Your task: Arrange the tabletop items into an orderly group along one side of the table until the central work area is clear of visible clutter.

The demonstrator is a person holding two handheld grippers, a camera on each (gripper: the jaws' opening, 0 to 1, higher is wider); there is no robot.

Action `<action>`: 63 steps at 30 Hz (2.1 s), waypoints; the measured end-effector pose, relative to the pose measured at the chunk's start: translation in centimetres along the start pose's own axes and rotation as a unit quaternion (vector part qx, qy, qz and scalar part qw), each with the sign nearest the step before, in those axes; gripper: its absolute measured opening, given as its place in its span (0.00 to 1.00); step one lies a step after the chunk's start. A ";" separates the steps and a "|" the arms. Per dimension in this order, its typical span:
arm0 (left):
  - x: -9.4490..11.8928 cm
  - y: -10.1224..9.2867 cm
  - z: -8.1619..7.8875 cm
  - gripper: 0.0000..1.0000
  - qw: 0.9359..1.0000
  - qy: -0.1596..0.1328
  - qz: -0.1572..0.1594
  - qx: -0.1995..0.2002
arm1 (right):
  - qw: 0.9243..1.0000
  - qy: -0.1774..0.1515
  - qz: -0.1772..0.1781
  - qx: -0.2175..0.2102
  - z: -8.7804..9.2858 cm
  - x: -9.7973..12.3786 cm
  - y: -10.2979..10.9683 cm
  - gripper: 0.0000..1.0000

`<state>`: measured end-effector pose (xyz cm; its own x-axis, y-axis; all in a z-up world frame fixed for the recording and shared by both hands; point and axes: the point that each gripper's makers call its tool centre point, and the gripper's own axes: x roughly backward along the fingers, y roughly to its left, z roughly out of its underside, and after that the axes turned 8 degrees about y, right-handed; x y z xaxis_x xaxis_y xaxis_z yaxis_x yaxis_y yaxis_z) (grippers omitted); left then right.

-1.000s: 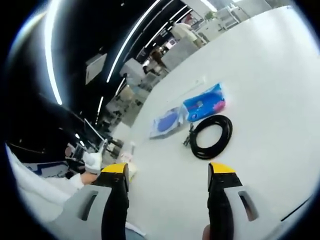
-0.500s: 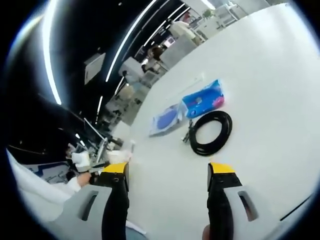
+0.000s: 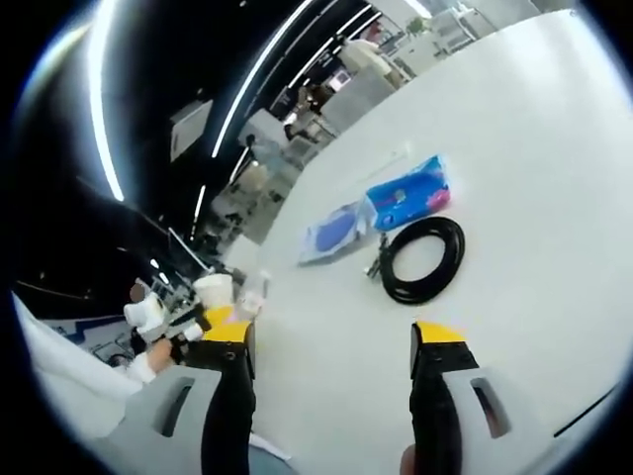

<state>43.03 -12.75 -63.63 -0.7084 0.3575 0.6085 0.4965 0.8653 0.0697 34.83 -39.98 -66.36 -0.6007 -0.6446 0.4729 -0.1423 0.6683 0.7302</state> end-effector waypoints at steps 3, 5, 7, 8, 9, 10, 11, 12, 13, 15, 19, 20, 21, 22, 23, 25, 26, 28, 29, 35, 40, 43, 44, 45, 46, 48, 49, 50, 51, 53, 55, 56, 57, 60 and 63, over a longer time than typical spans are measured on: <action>-0.1 -0.4 -0.2 0.39 1.000 -0.017 0.002 0.006 | 0.997 0.032 0.009 0.070 0.7 0.0 0.9 0.63; 0.2 -0.8 -1.1 0.39 0.999 -0.045 0.009 0.029 | 0.991 0.052 0.011 0.124 0.9 -0.2 1.9 0.62; 0.4 -1.2 -1.5 0.40 0.997 -0.060 0.017 0.048 | 0.986 0.067 0.000 0.150 1.3 -0.5 3.0 0.60; 0.6 -1.3 -1.3 0.40 0.997 -0.059 0.011 0.046 | 0.984 0.073 -0.007 0.160 1.4 -0.7 3.5 0.59; 0.4 -1.2 -1.1 0.40 0.997 -0.056 0.008 0.044 | 0.985 0.072 -0.010 0.158 1.3 -0.9 3.9 0.59; 0.2 -1.1 -0.8 0.40 0.998 -0.052 0.006 0.042 | 0.985 0.072 -0.016 0.159 1.2 -1.0 4.7 0.59; 0.2 -1.1 -0.7 0.40 0.998 -0.053 0.008 0.045 | 0.984 0.073 -0.024 0.162 1.2 -1.0 5.3 0.59; 0.3 -1.1 -0.7 0.40 0.997 -0.059 0.012 0.053 | 0.983 0.074 -0.029 0.166 1.2 -1.1 5.7 0.59; 0.5 -1.1 -1.0 0.40 0.995 -0.072 0.012 0.062 | 0.981 0.076 -0.034 0.174 1.1 -1.1 6.1 0.59; 0.8 -1.2 -1.3 0.40 0.994 -0.082 0.015 0.065 | 0.977 0.078 -0.040 0.193 0.7 -1.3 6.9 0.59; 1.2 -1.4 -1.0 0.40 0.993 -0.089 0.019 0.070 | 0.965 0.084 -0.053 0.244 -0.4 -1.4 8.8 0.58; 1.2 -1.5 -1.0 0.40 0.993 -0.089 0.019 0.071 | 0.962 0.081 -0.056 0.256 -0.9 -1.5 9.3 0.58; 1.2 -1.7 -0.8 0.40 0.993 -0.089 0.021 0.071 | 0.958 0.078 -0.060 0.268 -1.6 -1.5 10.0 0.57; 1.2 -1.8 -0.6 0.40 0.993 -0.088 0.022 0.070 | 0.956 0.075 -0.064 0.277 -2.1 -1.4 10.5 0.56; 1.4 -2.0 -0.4 0.40 0.994 -0.087 0.023 0.069 | 0.952 0.069 -0.073 0.288 -2.9 -1.4 11.5 0.55; 1.5 -2.4 -0.3 0.40 0.993 -0.090 0.028 0.071 | 0.946 0.070 -0.088 0.303 -4.1 -1.6 13.2 0.55; 1.5 -2.6 -0.2 0.40 0.993 -0.091 0.031 0.072 | 0.943 0.069 -0.092 0.311 -4.5 -1.7 13.9 0.55; 1.3 -2.9 0.1 0.40 0.993 -0.088 0.033 0.070 | 0.941 0.066 -0.098 0.318 -5.7 -2.1 15.4 0.54; 1.3 -3.1 0.1 0.40 0.993 -0.087 0.035 0.068 | 0.940 0.066 -0.101 0.319 -6.0 -2.2 15.9 0.54; 1.2 -3.2 -0.3 0.40 0.993 -0.092 0.037 0.062 | 0.914 0.099 -0.115 0.377 -6.7 -3.3 18.7 0.52; 1.5 -3.6 -0.8 0.40 0.993 -0.099 0.041 0.055 | 0.882 0.138 -0.114 0.435 -6.5 -4.6 20.1 0.40; 1.7 -4.0 -0.8 0.40 0.993 -0.097 0.044 0.044 | 0.854 0.160 -0.109 0.482 -6.7 -6.2 21.3 0.41; 1.8 -4.0 -0.9 0.40 0.993 -0.099 0.045 0.044 | 0.851 0.163 -0.117 0.486 -6.7 -6.5 22.0 0.42; 2.0 -4.2 -1.1 0.40 0.993 -0.100 0.046 0.044 | 0.854 0.151 -0.143 0.476 -6.7 -6.9 23.4 0.42; 2.1 -4.3 -1.2 0.40 0.993 -0.101 0.046 0.042 | 0.858 0.144 -0.168 0.464 -6.5 -7.1 24.4 0.41; 2.3 -4.5 -1.3 0.40 0.994 -0.100 0.044 0.030 | 0.874 0.167 -0.191 0.414 -5.5 -7.4 25.6 0.35; 2.4 -4.6 -1.4 0.40 0.994 -0.100 0.043 0.023 | 0.864 0.174 -0.201 0.427 -4.8 -7.5 25.9 0.30; 2.6 -4.8 -1.4 0.40 0.994 -0.099 0.043 0.018 | 0.844 0.180 -0.205 0.461 -3.8 -7.6 26.1 0.27; 2.8 -5.0 -1.5 0.40 0.994 -0.100 0.044 0.014 | 0.831 0.193 -0.199 0.482 -3.0 -7.7 25.8 0.26; 3.2 -5.4 -1.6 0.40 0.994 -0.100 0.044 0.004 | 0.803 0.219 -0.179 0.525 -1.5 -8.1 25.0 0.28; 3.4 -5.8 -1.7 0.41 0.994 -0.099 0.046 -0.008 | 0.790 0.240 -0.178 0.536 -0.2 -8.3 24.6 0.28; 3.5 -6.0 -1.7 0.41 0.994 -0.097 0.048 -0.018 | 0.785 0.259 -0.187 0.530 0.7 -8.0 24.6 0.27; 3.6 -6.2 -1.8 0.41 0.994 -0.097 0.049 -0.023 | 0.783 0.272 -0.193 0.525 1.2 -7.8 24.5 0.26; 3.7 -6.8 -2.5 0.41 0.992 -0.102 0.055 -0.038 | 0.781 0.277 -0.179 0.530 1.3 -8.2 24.1 0.23; 3.8 -7.3 -3.2 0.41 0.991 -0.111 0.059 -0.046 | 0.755 0.296 -0.149 0.565 1.2 -8.3 22.6 0.20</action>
<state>38.35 -18.82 -59.33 -0.7302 0.5325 0.4281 0.6197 0.7801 0.0866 35.67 -19.07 -54.39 0.0001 -0.6584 0.7526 -0.9838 0.1349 0.1181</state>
